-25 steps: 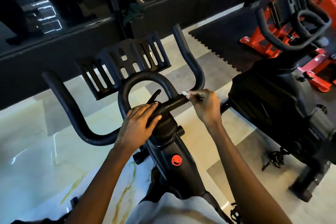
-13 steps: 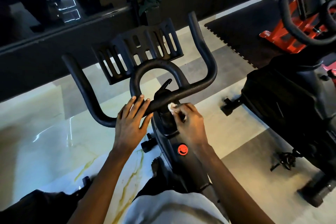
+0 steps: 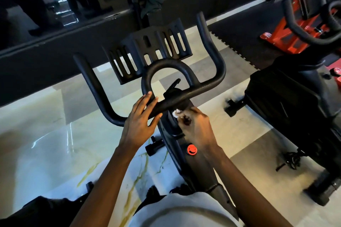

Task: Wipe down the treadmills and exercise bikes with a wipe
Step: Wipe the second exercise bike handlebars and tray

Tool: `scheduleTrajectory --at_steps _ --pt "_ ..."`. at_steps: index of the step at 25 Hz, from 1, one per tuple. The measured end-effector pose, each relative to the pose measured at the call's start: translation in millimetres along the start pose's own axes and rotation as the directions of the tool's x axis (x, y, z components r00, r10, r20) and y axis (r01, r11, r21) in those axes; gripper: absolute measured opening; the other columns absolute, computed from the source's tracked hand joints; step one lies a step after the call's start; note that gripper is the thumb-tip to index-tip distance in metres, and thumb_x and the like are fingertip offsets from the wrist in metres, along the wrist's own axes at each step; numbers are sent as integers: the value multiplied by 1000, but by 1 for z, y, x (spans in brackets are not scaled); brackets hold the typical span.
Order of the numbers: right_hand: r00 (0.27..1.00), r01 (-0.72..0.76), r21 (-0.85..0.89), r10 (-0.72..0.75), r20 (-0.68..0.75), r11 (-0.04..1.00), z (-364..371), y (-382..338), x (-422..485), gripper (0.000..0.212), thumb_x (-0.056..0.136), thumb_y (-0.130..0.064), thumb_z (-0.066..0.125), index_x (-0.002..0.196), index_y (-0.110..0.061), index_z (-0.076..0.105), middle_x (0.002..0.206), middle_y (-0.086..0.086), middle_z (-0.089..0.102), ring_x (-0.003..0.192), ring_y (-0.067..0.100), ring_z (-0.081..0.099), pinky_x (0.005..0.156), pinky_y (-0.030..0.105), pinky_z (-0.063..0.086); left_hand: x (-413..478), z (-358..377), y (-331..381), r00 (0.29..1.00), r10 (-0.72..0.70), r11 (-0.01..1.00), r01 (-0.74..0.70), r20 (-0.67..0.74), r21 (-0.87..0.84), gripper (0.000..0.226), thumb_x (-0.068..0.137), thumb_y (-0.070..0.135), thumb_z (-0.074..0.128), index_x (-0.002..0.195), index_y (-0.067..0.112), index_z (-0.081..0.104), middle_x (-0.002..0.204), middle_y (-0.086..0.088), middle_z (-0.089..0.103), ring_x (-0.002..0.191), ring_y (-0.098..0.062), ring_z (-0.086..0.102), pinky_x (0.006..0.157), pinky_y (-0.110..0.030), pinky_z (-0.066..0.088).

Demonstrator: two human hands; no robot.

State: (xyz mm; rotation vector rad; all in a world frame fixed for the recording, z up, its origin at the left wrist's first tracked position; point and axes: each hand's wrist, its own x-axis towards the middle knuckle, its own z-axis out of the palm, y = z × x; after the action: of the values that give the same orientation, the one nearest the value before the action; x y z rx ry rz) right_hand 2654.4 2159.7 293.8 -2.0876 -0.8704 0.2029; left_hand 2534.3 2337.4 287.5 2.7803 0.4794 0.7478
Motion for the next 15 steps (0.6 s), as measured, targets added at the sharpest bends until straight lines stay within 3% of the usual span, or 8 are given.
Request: scheduleTrajectory --at_steps 2,5,7,10,13,15 --pt "996 -46 99 53 -70 994 -10 -5 7 17 85 -16 74 93 -31 73 98 -9 67 84 3 65 84 25 55 -3 -8 -10 996 -76 997 76 38 -6 67 95 44 65 153 19 41 154 -4 44 129 -28 53 94 -43 54" --pt "979 -35 93 52 -198 995 -25 -21 44 16 88 -17 72 99 -27 75 101 -11 68 84 -8 62 82 7 48 -10 -10 -25 1000 1 998 -1 6 59 71 97 52 55 155 15 37 113 -6 71 95 -27 68 80 -37 56" --pt "997 -42 -45 40 -59 998 -30 -38 76 14 90 -12 70 98 -21 76 99 -10 70 76 -13 59 71 -2 41 -12 -10 -29 999 36 996 -35 -10 76 70 97 52 52 153 13 39 91 -6 72 79 -25 68 71 -34 55" --pt "979 -92 -276 137 148 957 -23 -49 112 7 89 -11 70 94 -13 75 94 -4 72 73 -1 59 59 4 35 -9 -12 -30 998 55 996 -52 -37 77 71 94 50 59 152 12 42 78 -4 69 67 -22 65 60 -31 53" --pt "966 -135 -321 197 166 937 -8 -58 125 6 84 -10 74 89 -11 76 88 -1 75 81 12 69 68 18 52 -8 -13 -31 995 72 995 -67 -67 77 71 92 48 63 150 12 45 72 -2 66 62 -19 63 53 -29 50" --pt "953 -91 -278 165 253 956 -1 -66 124 6 80 -9 76 83 -14 78 84 -4 76 81 7 69 76 18 53 -7 -13 -32 994 84 994 -78 -72 73 70 92 49 62 150 13 45 71 -1 65 61 -19 62 51 -29 49"
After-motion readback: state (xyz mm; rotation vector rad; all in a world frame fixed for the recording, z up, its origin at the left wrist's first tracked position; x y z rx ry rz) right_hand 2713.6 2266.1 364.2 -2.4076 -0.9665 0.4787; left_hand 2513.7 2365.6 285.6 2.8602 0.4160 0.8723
